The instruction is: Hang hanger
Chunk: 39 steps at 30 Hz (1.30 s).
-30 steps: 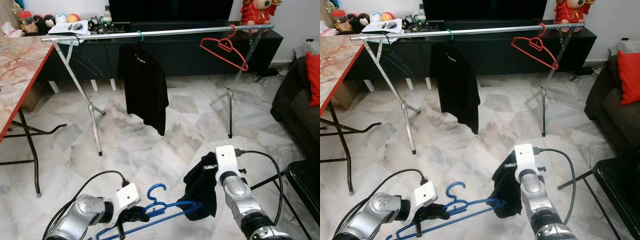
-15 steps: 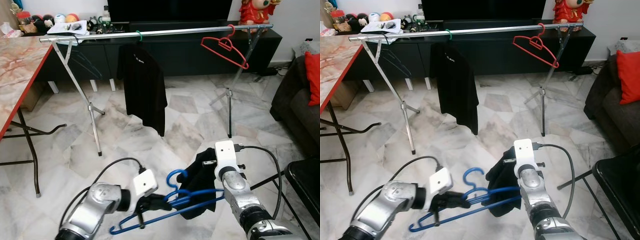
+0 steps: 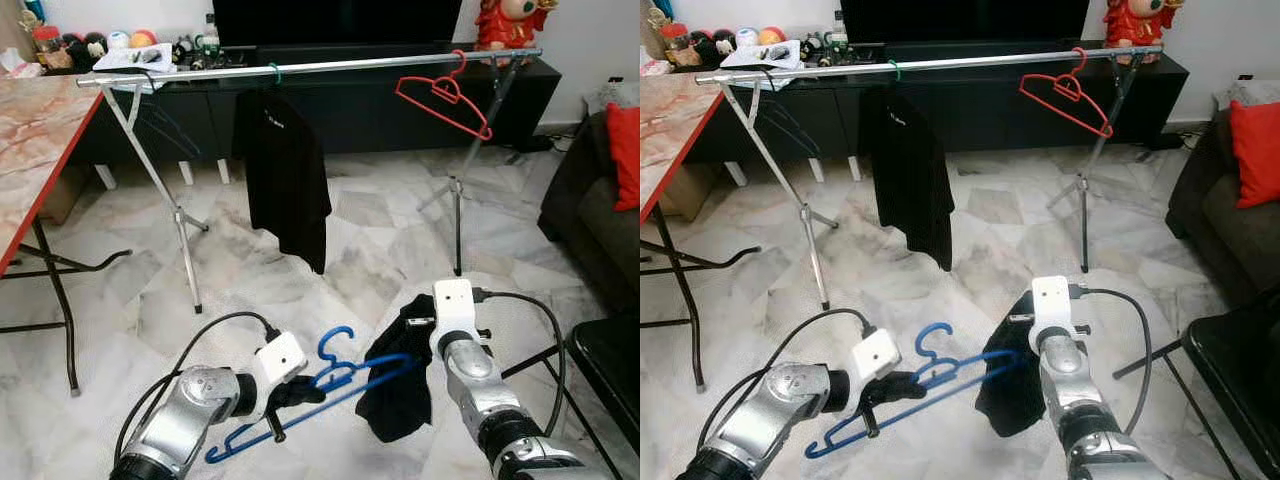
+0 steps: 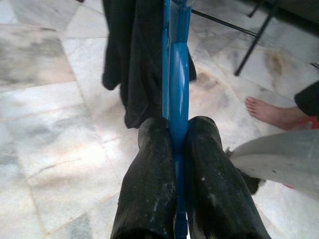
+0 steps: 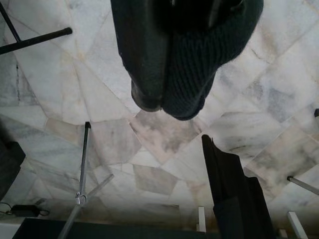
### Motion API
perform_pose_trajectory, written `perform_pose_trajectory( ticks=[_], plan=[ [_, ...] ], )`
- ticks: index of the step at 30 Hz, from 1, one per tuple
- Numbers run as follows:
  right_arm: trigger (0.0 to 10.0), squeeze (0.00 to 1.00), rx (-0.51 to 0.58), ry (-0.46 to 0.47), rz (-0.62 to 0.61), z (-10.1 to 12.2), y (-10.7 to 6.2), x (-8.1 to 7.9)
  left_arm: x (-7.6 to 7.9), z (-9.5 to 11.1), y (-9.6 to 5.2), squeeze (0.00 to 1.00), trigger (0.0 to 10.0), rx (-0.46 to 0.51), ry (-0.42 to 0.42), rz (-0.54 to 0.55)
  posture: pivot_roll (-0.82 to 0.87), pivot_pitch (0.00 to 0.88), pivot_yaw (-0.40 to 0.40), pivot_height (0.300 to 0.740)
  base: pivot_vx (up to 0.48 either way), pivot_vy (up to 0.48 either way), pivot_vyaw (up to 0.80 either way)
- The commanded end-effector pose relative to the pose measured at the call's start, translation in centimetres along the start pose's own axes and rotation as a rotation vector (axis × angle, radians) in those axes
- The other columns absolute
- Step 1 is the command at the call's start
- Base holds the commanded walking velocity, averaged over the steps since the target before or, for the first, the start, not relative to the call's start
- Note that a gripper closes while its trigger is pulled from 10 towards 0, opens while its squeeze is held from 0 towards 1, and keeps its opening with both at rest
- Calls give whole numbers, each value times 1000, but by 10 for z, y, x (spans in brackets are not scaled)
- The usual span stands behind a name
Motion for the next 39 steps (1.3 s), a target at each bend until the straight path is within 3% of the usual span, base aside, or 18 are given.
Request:
perform_pose_trajectory(
  ticks=[1,6,17,28,34,39],
  plan=[
    [10000,0,23,8,-7,10,2,4,-7,2,-2,0,10000,-2,2,47,-5,114,-6,740,0,0,0],
    [10000,0,15,3,3,6,2,5,-13,2,1,0,10000,14,-2,110,-7,112,-9,740,0,0,0],
    [10000,0,32,-13,82,9,1,-3,-13,5,2,0,10000,47,-25,121,-10,111,-9,740,0,0,0],
    [10000,0,19,132,74,14,3,6,-21,2,3,0,10000,43,-26,192,-13,106,-7,740,0,0,0],
    [10000,0,-60,168,98,4,2,-3,-19,5,6,0,10000,58,-24,184,-12,107,-9,740,0,0,0],
    [10000,0,-59,176,113,4,1,-7,-9,6,6,0,10000,68,-31,98,-15,111,-10,740,0,0,0]
  ],
)
Point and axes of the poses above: a point about 5 cm out from each wrist's last joint towards the gripper, its own y axis pointing out of the wrist towards the gripper, its own z axis along the axis of the wrist's last joint, x = y × z, the point moved 3 cm from there along y, pointing out of the wrist towards the gripper, and after that the axes turned 7 degrees about -y, right-handed, at the moved point
